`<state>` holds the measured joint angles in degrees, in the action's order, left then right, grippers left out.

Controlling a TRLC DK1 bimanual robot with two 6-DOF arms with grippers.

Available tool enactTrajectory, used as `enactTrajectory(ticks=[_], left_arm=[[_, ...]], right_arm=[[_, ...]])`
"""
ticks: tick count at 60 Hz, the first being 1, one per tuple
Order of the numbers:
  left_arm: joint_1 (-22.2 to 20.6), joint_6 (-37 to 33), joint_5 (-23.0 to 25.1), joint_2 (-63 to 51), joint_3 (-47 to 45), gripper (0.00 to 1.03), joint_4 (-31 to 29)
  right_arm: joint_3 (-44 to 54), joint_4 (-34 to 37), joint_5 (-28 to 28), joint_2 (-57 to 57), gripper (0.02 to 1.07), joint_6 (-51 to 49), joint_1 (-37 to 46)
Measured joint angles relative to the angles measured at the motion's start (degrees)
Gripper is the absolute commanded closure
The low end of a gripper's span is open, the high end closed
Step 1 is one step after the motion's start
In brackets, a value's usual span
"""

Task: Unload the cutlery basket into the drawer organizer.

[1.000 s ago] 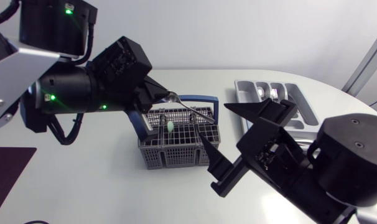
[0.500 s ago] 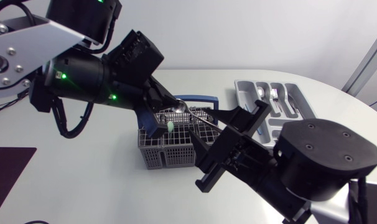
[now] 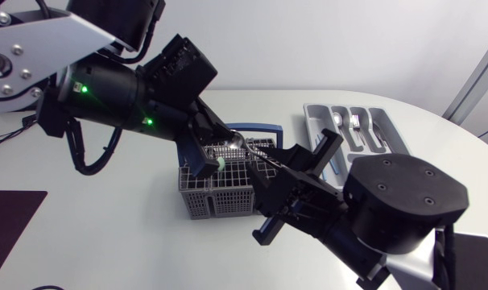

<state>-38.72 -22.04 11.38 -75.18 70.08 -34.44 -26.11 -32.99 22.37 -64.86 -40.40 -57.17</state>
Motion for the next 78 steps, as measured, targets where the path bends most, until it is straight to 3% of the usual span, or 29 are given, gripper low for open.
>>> enactTrajectory(ticks=[15, 39, 42, 44, 47, 50, 57, 70, 78], left_arm=[[-0.04, 0.07, -0.02, -0.04, 0.90, 1.00, -1.09], [-0.37, 2.08, 0.37, -0.42, 0.92, 1.00, -1.44], [-0.37, 2.47, 0.35, -0.48, 0.98, 0.90, -1.53], [-0.37, 2.60, 0.37, -0.55, 1.16, 0.72, -1.70], [-0.37, 2.73, 0.63, -0.63, 1.38, 0.58, -1.75], [-0.37, 3.04, 1.20, -0.63, 1.64, 0.36, -1.77], [-0.35, 4.31, 2.38, -0.63, 3.19, 0.06, -1.70], [2.78, 4.46, 2.95, -0.57, 4.72, 0.04, -0.48], [6.19, 3.37, 2.93, -0.11, 4.94, 0.05, -0.44]], right_arm=[[0.00, -0.31, 0.04, -0.04, 0.94, -0.77, 0.66], [0.00, -2.03, 1.49, -1.55, 1.01, -1.68, 0.66], [0.04, -2.05, 1.49, -1.55, 1.01, -1.68, 0.66], [0.09, -2.05, 1.49, -1.53, 1.01, -1.68, 0.66], [0.11, -2.08, 1.51, -1.53, 1.01, -1.68, 0.66], [0.22, -2.19, 1.51, -1.46, 1.01, -1.68, 0.66], [1.49, -1.97, 1.49, -0.70, 1.01, -1.90, 0.66], [4.09, 0.74, 1.01, 5.46, 1.01, -2.12, 0.72], [5.51, 9.05, -2.10, 14.29, 1.01, -2.03, 3.02]])
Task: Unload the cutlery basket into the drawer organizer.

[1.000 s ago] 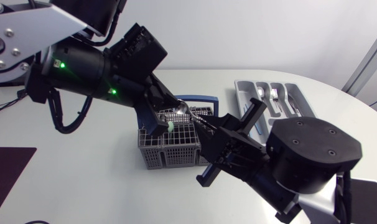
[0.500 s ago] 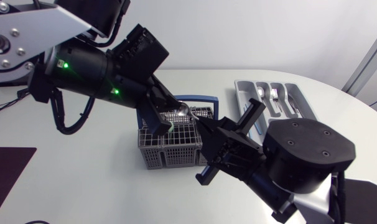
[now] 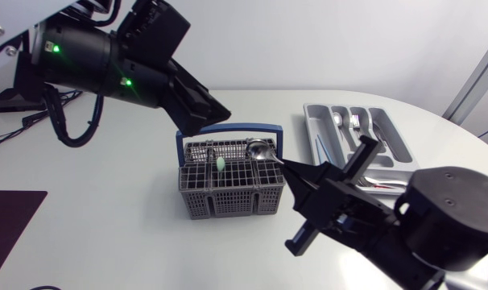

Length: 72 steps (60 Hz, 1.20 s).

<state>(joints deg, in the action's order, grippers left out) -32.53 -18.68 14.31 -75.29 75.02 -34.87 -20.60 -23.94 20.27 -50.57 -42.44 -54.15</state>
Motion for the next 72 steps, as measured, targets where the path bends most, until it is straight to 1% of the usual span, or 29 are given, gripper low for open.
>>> enactTrajectory(ticks=[4, 10, 15, 19, 25, 31, 38, 43, 46, 58, 63, 67, 72], left_arm=[[1.42, -2.10, 0.00, 0.74, -0.04, 0.05, 0.00], [3.19, -6.88, -0.87, 2.86, -1.40, 0.06, 0.37], [4.33, -9.75, -1.27, 3.91, -2.99, 0.09, 0.44], [4.90, -10.49, -1.29, 4.04, -4.39, 0.10, 0.35], [4.96, -9.57, -1.29, 4.04, -7.02, 0.10, -0.59], [4.07, -6.34, -1.92, 4.02, -8.83, 0.11, -2.10], [2.56, -2.49, -2.86, 4.00, -10.01, 0.12, -2.16], [1.66, -0.07, -3.74, 3.56, -10.67, 0.12, -2.12], [1.20, 1.29, -4.11, 2.89, -10.80, 0.12, -1.88], [-1.60, 6.32, -6.47, -1.46, -11.78, 0.12, 1.11], [-2.16, 8.22, -7.15, -3.58, -11.78, 0.12, 3.04], [-2.34, 9.01, -7.39, -4.66, -11.89, 0.12, 4.31], [-2.56, 10.12, -7.76, -5.60, -12.28, 0.12, 5.75]], right_arm=[[0.11, 6.01, -3.39, 4.85, 1.01, 0.57, 2.97], [0.09, 15.23, -11.37, 11.76, 1.01, 2.05, 10.47], [0.02, 20.85, -18.10, 14.99, 1.01, 2.64, 17.53], [-0.20, 24.55, -23.21, 16.26, 1.01, 3.06, 23.23], [-1.22, 28.92, -29.07, 16.57, 1.01, 3.43, 30.53], [-2.71, 32.11, -34.58, 16.35, 1.01, 3.26, 36.37], [-5.25, 36.48, -40.41, 14.73, 1.01, 1.18, 41.40], [-7.82, 40.35, -45.79, 12.24, 1.01, -1.84, 45.31], [-9.11, 41.90, -48.11, 10.82, 1.01, -4.02, 47.76], [-13.40, 51.39, -58.18, 4.13, 1.01, -17.62, 58.42], [-16.28, 56.24, -61.33, -1.79, 1.01, -25.57, 64.02], [-18.40, 57.51, -62.51, -6.43, 1.01, -30.36, 67.43], [-21.40, 58.53, -62.62, -12.70, 1.01, -35.78, 71.08]])
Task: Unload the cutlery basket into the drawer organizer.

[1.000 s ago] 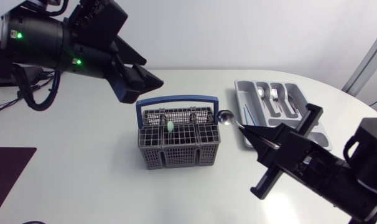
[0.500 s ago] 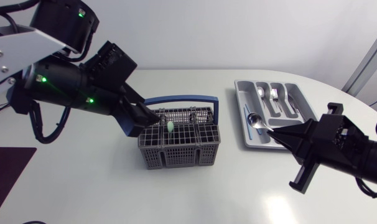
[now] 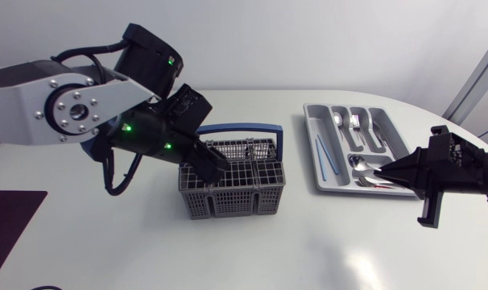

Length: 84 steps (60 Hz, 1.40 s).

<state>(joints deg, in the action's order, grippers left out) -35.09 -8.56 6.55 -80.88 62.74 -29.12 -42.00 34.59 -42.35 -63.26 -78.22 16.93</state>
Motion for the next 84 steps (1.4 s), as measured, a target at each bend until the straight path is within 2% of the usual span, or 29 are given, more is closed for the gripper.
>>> enactTrajectory(ticks=[13, 30, 55, 57, 66, 75, 84], left_arm=[[-0.24, 2.23, -0.66, -2.21, -0.35, 0.12, 3.48], [-0.24, 3.91, -1.14, -3.54, -1.22, 0.12, 5.73], [-0.35, 5.73, -1.55, -5.22, -1.38, 0.12, 8.50], [-0.35, 5.81, -1.92, -5.46, -1.44, 0.12, 8.70], [-0.61, 6.25, -2.49, -5.97, -1.84, 0.12, 9.38], [-0.74, 7.08, -3.65, -5.90, -2.71, 0.12, 9.77], [-1.97, 7.52, -6.64, -4.74, -6.23, 0.12, 13.27]], right_arm=[[-8.33, 1.29, 0.87, -15.47, 1.01, -9.46, 4.85], [-20.48, 1.90, 8.31, -33.27, 1.01, -14.86, 6.08], [-26.21, 2.69, 16.06, -44.76, 1.00, -17.86, 7.28], [-26.21, 2.58, 16.31, -45.27, 0.93, -17.90, 7.37], [-26.21, 2.45, 16.70, -45.88, 0.48, -18.01, 7.63], [-25.33, 0.72, 16.46, -44.44, 0.34, -17.38, 8.02], [-21.92, -0.09, 14.25, -39.67, 0.31, -16.72, 8.33]])
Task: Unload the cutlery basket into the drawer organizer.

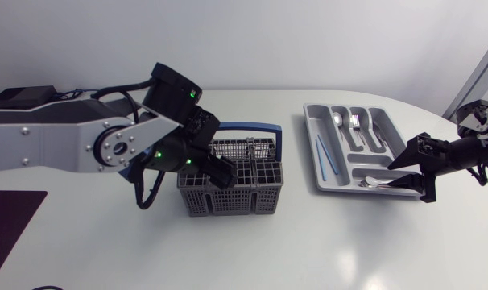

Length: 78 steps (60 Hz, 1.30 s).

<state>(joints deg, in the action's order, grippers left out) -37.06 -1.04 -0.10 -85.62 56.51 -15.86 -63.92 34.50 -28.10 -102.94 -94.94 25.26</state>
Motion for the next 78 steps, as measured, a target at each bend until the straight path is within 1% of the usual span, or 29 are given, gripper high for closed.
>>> enactTrajectory(ticks=[6, 12, 15, 18, 24, 28, 31, 34, 36, 41, 61, 64, 71, 74, 78], left_arm=[[-1.01, 0.63, -1.79, 1.49, -2.75, 0.12, 1.99], [-1.29, 1.29, -2.21, 2.80, -3.76, 0.12, 3.15], [-1.27, 1.38, -2.38, 3.19, -3.78, 0.16, 3.85], [-1.27, 1.51, -2.64, 3.45, -3.78, 0.17, 4.46], [-1.27, 1.55, -3.28, 3.61, -3.80, 0.22, 5.40], [-1.27, 1.55, -3.45, 3.61, -3.89, 0.22, 5.95], [-1.29, 1.55, -3.69, 3.61, -4.07, 0.28, 6.45], [-1.27, 1.73, -3.89, 3.61, -4.15, 0.31, 7.04], [-1.27, 1.95, -3.93, 3.61, -4.20, 0.31, 7.43], [-1.27, 2.40, -4.11, 3.45, -4.20, 0.39, 8.13], [-1.27, 2.84, -4.33, 0.79, -4.48, 0.40, 8.90], [-1.27, 2.99, -4.35, 0.59, -4.63, 0.44, 8.92], [-1.27, 2.99, -4.74, 0.07, -4.72, 0.44, 8.94], [-1.27, 2.99, -4.76, -0.28, -4.72, 0.48, 8.96], [-1.27, 2.99, -4.76, -0.59, -4.74, 0.49, 9.11]], right_arm=[[1.95, -0.24, -0.42, 2.34, 0.31, 0.22, 0.04], [3.69, -0.87, -0.61, 3.23, 0.31, 0.22, 0.04], [4.52, -1.33, -0.72, 3.48, 0.31, 0.22, 0.04], [5.18, -1.51, -0.83, 3.63, 0.31, 0.24, 0.11], [6.45, -1.88, -1.25, 3.96, 0.31, 0.24, 0.37], [6.93, -1.92, -1.40, 4.26, 0.31, 0.24, 0.59], [6.95, -1.95, -1.73, 4.50, 0.31, 0.24, 0.76], [6.95, -1.92, -1.92, 4.81, 0.31, 0.24, 0.87], [6.99, -1.95, -2.03, 5.09, 0.31, 0.24, 0.98], [7.04, -1.92, -2.14, 5.84, 0.31, 0.24, 1.20], [8.02, -1.95, -2.58, 6.62, 0.31, 0.24, 1.51], [8.04, -1.95, -2.62, 6.62, 0.31, 0.24, 1.51], [8.07, -1.95, -2.95, 6.62, 0.31, 0.24, 1.51], [8.07, -1.95, -3.02, 6.62, 0.31, 0.24, 1.51], [8.07, -1.92, -3.19, 6.62, 0.31, 0.24, 1.51]])
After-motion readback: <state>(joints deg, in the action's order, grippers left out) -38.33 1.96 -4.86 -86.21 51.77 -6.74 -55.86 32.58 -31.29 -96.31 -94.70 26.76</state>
